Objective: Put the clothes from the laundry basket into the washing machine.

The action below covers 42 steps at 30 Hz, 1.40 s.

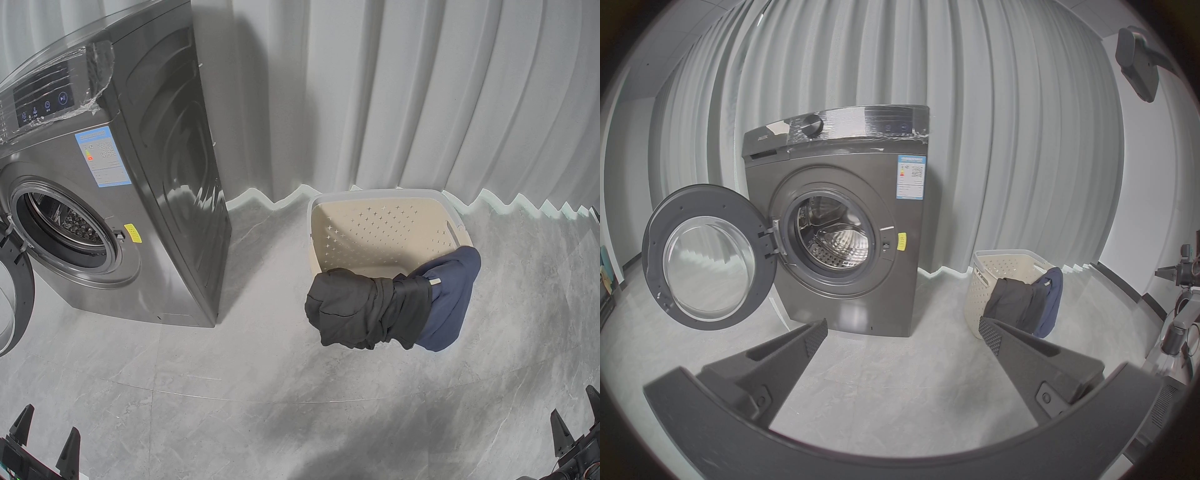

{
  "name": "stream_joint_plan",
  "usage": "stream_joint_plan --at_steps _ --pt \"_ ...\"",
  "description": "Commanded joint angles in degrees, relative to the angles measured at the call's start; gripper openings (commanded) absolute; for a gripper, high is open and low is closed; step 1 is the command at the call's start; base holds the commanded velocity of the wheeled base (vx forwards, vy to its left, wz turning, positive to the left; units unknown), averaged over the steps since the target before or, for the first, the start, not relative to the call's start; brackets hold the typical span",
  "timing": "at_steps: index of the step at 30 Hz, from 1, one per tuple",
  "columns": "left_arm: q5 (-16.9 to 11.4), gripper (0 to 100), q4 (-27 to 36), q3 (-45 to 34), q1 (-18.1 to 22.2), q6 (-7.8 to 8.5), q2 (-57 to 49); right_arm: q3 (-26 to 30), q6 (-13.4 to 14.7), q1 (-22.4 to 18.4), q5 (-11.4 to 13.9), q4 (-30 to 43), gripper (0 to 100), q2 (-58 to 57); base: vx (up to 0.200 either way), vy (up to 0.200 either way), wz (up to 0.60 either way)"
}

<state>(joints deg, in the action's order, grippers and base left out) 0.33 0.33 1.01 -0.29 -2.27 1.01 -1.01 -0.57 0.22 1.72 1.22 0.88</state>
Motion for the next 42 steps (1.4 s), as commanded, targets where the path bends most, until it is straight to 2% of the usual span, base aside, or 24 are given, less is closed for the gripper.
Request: stream_joint_plan --at_steps 1,5,17,29,38,42 --pt "0.02 100 0.02 -0.84 0.03 -0.02 -0.92 0.57 -0.04 0.04 0.04 0.01 100 -0.88 0.000 -0.200 0.00" --pt "0.02 100 0.02 -0.84 -0.06 -0.11 -0.92 0.57 0.05 0.04 0.04 0.01 100 -0.88 0.000 -0.200 0.00" --pt "0.02 100 0.02 -0.84 0.03 -0.11 -1.01 0.57 0.05 0.04 0.04 0.01 100 -0.88 0.000 0.000 0.00" --pt "0.02 100 0.02 -0.84 -0.06 -0.11 -0.92 0.57 0.05 0.04 0.04 0.01 100 -0.88 0.200 0.000 0.00" --pt "0.02 100 0.02 -0.84 -0.06 -0.11 -0.92 0.57 0.05 0.04 0.04 0.01 100 -0.88 0.000 0.000 0.00" --pt "0.02 100 0.02 -0.84 0.03 -0.02 -0.92 0.57 0.05 0.04 0.04 0.01 100 -0.88 0.000 -0.200 0.00"
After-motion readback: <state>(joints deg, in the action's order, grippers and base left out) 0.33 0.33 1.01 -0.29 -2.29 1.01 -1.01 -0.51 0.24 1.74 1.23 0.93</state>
